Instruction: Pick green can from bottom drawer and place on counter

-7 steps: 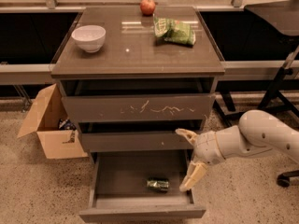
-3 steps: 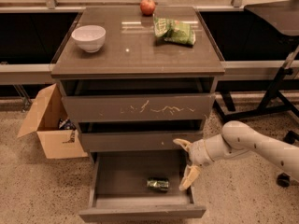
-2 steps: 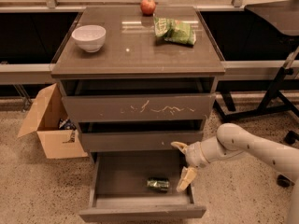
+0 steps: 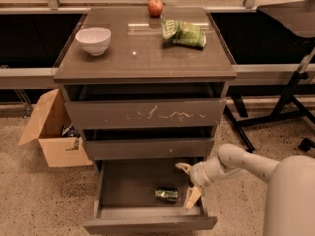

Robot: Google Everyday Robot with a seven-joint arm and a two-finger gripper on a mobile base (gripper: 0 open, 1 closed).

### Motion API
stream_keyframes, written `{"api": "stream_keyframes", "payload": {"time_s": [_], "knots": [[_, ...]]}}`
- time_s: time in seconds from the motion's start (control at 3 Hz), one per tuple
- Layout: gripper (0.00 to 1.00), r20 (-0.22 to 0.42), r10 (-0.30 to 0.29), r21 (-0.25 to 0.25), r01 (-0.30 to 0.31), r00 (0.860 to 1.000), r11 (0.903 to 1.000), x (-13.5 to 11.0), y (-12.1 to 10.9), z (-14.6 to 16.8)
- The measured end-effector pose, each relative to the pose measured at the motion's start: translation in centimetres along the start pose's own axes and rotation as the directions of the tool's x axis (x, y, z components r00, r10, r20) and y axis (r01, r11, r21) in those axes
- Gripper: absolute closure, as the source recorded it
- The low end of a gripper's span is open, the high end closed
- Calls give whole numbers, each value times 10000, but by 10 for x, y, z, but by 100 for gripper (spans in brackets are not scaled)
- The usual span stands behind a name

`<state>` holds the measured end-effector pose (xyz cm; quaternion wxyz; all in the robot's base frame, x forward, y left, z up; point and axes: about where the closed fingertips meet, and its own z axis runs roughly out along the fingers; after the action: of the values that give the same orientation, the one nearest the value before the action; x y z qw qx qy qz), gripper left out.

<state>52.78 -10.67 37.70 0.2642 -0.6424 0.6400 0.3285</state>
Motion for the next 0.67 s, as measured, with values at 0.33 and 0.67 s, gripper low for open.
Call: {"api": "stream_keyframes", "payload": {"time_s": [0.33,0.67], "knots": [[0,-49,148,-386,-150,9999,9991,25,-3,32],[0,25,492,-447,-490,9988,9978,53,-14,67]]}}
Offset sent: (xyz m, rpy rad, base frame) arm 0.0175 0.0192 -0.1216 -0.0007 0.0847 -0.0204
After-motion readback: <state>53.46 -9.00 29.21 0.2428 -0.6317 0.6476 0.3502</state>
